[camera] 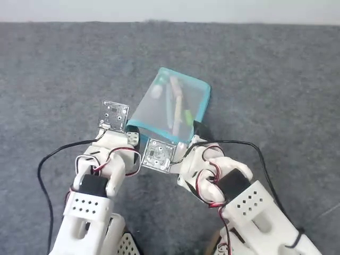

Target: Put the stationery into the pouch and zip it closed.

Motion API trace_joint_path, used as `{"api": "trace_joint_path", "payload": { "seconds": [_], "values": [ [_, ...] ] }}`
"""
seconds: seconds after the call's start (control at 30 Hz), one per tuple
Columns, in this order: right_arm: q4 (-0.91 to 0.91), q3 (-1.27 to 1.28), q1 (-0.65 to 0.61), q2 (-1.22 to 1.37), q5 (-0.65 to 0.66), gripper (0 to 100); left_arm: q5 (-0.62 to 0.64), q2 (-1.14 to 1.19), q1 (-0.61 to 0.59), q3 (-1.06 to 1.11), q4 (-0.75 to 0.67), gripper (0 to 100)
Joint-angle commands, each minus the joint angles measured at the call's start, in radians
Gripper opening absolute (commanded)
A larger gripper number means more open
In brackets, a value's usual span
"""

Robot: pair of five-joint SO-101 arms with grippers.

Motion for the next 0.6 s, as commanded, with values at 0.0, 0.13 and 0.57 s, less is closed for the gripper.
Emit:
{"api": "trace_joint_path", "payload": {
  "seconds": [0.0,0.13,0.57],
  "values": [
    [-0.03,0.012,-0.007,0.004,0.014,40.3,-0.009,-0.006,0.012,-0.047,-0.008,1],
    [-0.085,0.072,-0.004,0.004,0.009,40.3,-0.009,-0.008,0.012,-0.047,-0.006,1],
    [-0.157,0.086,-0.002,0.033,-0.041,36.4,-0.009,-0.008,0.014,-0.047,-0.006,1]
  ]
}}
